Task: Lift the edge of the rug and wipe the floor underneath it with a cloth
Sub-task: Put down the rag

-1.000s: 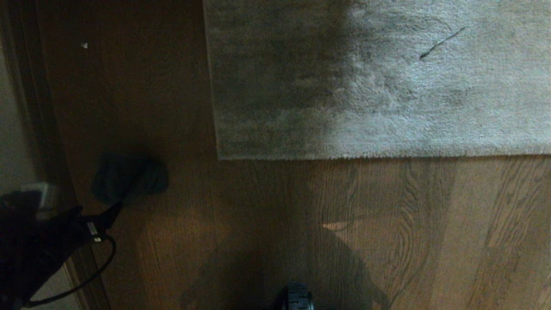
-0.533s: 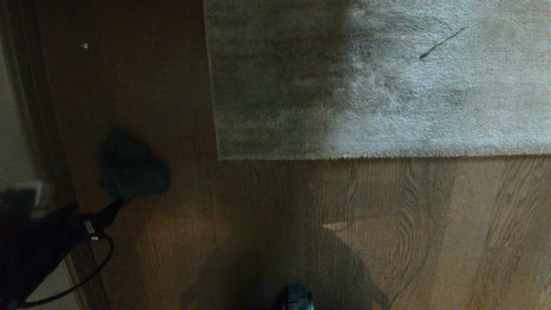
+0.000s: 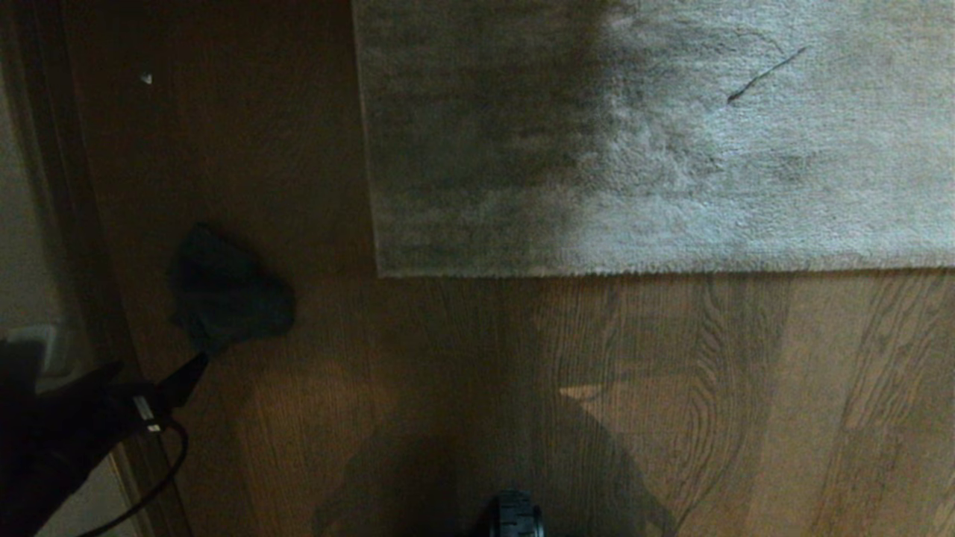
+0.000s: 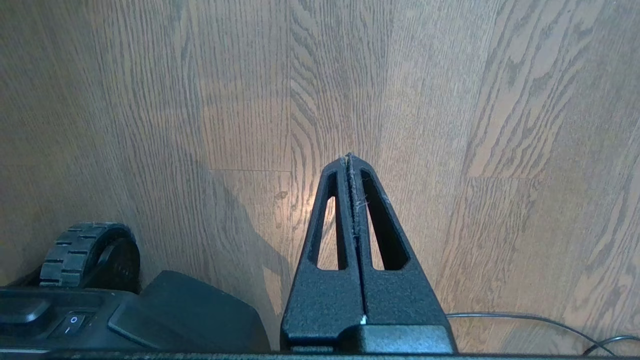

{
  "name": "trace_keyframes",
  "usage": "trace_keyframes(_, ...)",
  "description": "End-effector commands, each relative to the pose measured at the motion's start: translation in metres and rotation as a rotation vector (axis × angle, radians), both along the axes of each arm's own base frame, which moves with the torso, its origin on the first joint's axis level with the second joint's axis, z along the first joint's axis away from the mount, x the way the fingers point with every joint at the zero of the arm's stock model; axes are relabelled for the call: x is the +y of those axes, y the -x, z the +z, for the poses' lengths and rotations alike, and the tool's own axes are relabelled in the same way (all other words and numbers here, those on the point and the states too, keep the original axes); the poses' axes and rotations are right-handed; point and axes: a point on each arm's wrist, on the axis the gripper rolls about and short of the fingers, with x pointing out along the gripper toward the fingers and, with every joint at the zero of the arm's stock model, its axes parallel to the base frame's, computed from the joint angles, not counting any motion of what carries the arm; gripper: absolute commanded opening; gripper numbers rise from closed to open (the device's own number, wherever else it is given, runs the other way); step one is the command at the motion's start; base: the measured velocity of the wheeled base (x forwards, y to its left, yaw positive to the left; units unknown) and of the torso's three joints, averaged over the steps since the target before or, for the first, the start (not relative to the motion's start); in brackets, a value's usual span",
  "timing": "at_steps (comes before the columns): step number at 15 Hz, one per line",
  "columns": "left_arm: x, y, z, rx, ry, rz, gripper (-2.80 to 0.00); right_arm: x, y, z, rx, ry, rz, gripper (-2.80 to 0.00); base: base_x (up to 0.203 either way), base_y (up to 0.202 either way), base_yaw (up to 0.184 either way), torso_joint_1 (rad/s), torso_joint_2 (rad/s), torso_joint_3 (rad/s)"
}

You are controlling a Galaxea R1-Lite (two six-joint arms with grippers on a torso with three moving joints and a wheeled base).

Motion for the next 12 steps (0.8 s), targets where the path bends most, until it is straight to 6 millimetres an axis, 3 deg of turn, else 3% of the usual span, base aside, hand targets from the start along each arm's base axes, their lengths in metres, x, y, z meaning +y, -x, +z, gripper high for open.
trace_keyframes(1,-0.001,0.003,0.007,-0.049,-0.014,0.0,-2.8,0.0,0.0,0.0,0.001,0.001,0.0,-2.8,0.0,0.0,0.0,0.0,0.0,0.0)
trace_keyframes(12,-0.007,0.025,0.037,-0.198,-0.047,0.006,-2.8,0.0,0.0,0.0,0.001,0.001,0.0,-2.8,0.0,0.0,0.0,0.0,0.0,0.0)
